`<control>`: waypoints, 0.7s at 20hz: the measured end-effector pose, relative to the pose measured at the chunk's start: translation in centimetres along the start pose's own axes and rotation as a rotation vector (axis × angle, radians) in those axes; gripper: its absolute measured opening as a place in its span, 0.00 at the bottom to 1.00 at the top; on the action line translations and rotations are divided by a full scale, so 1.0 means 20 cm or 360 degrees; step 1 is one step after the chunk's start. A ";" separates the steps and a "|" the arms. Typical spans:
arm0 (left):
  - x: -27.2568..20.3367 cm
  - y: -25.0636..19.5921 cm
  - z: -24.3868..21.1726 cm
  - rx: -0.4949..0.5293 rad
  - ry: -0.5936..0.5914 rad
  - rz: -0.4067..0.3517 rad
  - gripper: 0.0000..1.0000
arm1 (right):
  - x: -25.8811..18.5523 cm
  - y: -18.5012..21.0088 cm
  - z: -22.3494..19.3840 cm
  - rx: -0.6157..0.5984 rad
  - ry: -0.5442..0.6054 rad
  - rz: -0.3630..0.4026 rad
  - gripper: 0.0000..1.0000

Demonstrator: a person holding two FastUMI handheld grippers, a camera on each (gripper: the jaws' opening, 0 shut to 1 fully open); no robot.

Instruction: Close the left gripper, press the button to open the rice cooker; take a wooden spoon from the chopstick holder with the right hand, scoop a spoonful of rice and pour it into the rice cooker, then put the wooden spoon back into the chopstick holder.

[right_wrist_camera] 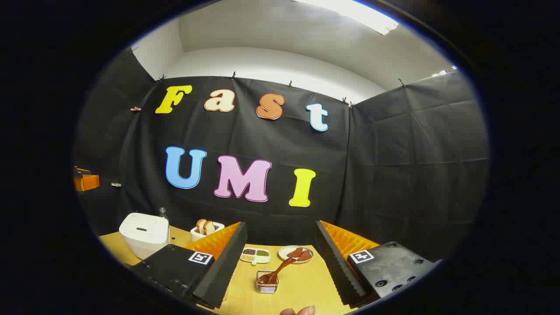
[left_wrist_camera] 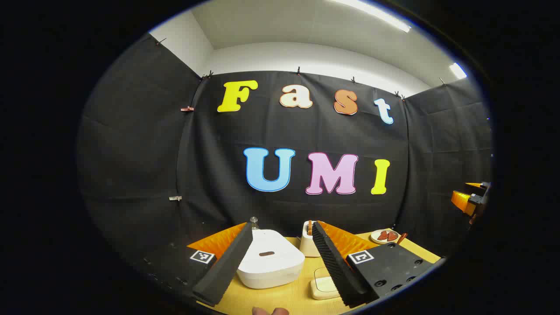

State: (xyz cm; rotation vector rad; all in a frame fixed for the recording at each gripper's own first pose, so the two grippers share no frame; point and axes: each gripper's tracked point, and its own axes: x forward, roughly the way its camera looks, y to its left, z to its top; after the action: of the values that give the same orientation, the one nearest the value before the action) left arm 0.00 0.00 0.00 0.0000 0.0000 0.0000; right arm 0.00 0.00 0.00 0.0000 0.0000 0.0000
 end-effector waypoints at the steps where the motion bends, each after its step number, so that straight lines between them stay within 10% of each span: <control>1: 0.01 0.00 -0.01 0.0001 0.0001 -0.0005 0.95 | 0.00 0.00 0.00 -0.0001 0.0000 0.0001 0.97; 14: 0.05 0.03 -0.01 0.0058 -0.0011 0.0011 0.95 | 0.04 0.04 -0.02 0.0011 -0.0008 -0.0022 0.97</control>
State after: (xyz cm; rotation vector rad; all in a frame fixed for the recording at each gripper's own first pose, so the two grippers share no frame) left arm 0.92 0.68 -0.20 0.0368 -0.0066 0.0070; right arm 0.74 0.72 -0.38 0.0067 -0.0049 -0.0137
